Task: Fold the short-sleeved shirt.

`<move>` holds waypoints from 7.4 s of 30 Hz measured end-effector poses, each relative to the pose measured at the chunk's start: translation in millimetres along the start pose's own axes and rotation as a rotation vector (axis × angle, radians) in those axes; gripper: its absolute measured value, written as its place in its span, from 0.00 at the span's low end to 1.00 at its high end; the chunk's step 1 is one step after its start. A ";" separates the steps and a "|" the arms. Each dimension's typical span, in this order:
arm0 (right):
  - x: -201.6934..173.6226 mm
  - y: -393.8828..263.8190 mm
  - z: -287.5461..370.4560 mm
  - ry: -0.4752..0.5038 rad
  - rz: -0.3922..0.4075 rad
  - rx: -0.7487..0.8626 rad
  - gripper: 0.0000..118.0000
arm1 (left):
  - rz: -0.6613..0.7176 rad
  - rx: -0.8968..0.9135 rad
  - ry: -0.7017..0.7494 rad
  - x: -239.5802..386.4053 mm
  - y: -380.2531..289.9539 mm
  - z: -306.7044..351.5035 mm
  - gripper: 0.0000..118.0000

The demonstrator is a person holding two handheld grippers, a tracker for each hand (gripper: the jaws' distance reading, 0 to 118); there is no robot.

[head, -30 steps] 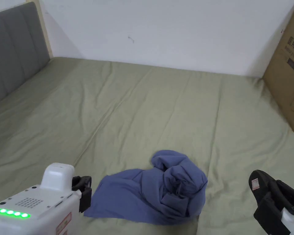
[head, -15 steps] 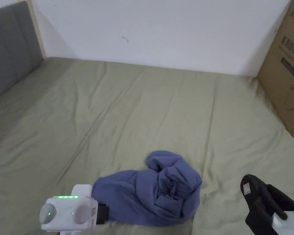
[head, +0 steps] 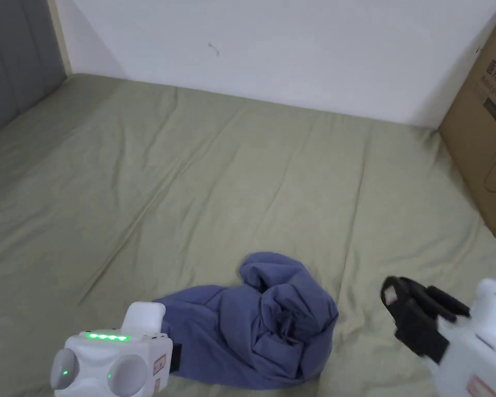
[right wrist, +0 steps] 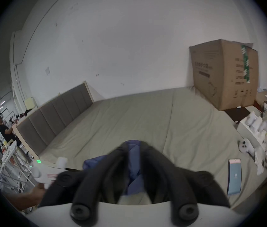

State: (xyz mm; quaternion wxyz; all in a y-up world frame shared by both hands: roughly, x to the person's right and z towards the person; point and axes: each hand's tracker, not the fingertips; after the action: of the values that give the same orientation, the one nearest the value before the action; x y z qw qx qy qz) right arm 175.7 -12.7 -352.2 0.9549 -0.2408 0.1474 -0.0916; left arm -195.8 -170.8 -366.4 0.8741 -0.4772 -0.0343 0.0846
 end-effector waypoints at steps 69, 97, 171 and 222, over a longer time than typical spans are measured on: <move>61.3 157.4 48.8 0.012 -0.269 0.087 0.04 | 0.202 0.689 -0.016 -59.9 134.8 248.5 0.04; 37.7 267.9 -36.4 -0.053 -0.221 0.117 0.04 | 0.045 0.755 0.093 -39.8 292.5 258.0 0.04; 49.8 -116.1 -4.5 -0.153 -0.328 -0.302 0.96 | 0.170 0.258 0.025 -127.0 -19.8 116.3 0.99; 22.2 -65.1 30.3 -0.135 -0.112 -0.049 0.00 | 0.079 -0.015 0.214 -108.5 320.2 -238.1 0.80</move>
State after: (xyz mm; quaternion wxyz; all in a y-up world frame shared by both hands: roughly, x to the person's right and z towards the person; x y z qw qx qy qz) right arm 199.6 -61.5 -300.3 0.9499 -0.2774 0.0712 -0.1249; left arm -305.9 -217.8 -762.1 0.8652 -0.4908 0.0776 0.0673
